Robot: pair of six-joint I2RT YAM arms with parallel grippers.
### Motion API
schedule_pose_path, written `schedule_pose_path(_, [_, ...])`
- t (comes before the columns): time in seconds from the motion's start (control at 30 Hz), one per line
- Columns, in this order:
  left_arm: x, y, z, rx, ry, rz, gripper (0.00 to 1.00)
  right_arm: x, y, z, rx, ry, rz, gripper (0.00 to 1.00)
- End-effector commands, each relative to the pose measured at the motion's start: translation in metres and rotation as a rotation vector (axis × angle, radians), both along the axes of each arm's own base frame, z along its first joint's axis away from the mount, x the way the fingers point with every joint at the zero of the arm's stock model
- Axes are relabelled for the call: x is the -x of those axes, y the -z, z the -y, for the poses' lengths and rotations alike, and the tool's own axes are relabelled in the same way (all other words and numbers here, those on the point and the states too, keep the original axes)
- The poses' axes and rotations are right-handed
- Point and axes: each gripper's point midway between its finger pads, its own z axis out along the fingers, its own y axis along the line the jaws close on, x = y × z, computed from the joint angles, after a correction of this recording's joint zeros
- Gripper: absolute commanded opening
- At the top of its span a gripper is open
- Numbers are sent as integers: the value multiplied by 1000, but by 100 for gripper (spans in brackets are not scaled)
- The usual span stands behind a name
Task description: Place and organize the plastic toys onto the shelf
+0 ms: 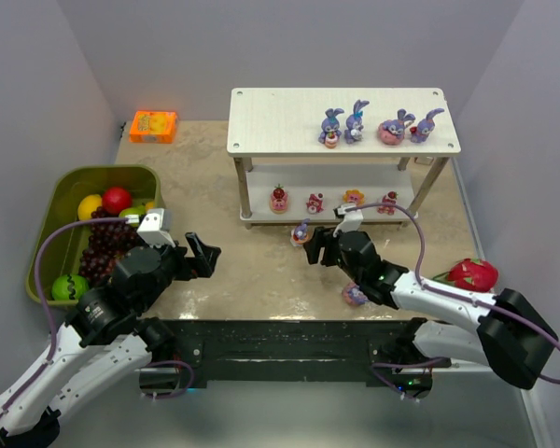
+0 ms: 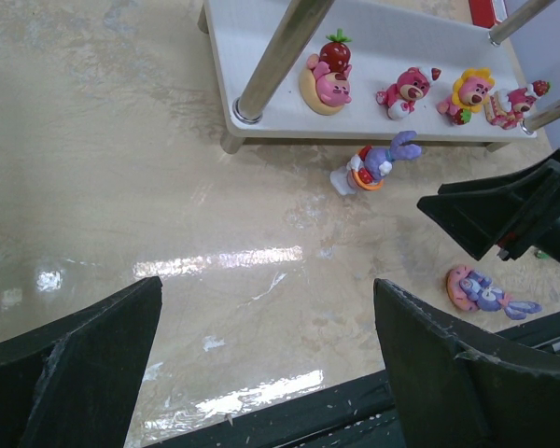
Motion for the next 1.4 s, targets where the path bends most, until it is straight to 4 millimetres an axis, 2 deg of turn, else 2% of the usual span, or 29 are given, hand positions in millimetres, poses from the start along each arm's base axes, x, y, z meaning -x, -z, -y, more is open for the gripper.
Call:
schedule_pose_path(0.0, [-2,-3,3,16,0,15,100,-15,-55,-4,-75,36,113,70])
schedule_pose_path(0.03, [-2,-2,2,13,-3,15,100,-18,-64,-6,-61,29,134,70])
schedule_pose_path(0.13, [-3,-3,2,16,-4,14,99,-28,-66,-7,-4,42,126,70])
schedule_pose_path(0.3, [-3,-2,2,15,-4,13,100,-36,-48,-19,70,36,28,64])
schedule_pose_path(0.43, [-2,-3,2,17,-6,14,99,-41,-43,-28,46,76,-52,53])
schedule_pose_path(0.57, [-2,-2,2,14,-3,10,100,-39,-28,-27,65,117,-137,45])
schedule_pose_path(0.73, [-2,-3,2,17,-4,13,99,-45,-29,-31,57,134,-141,34])
schedule_pose_path(1.23, [-2,-3,2,16,-1,15,99,-63,-28,-40,90,156,-119,26])
schedule_pose_path(1.27, [-2,-3,2,15,0,15,99,-62,-28,-38,95,159,-124,24])
schedule_pose_path(1.3, [-2,-3,2,14,0,14,99,-62,-27,-38,94,165,-129,13])
schedule_pose_path(1.37, [-2,-3,3,14,2,15,100,-59,-25,-35,98,173,-143,0])
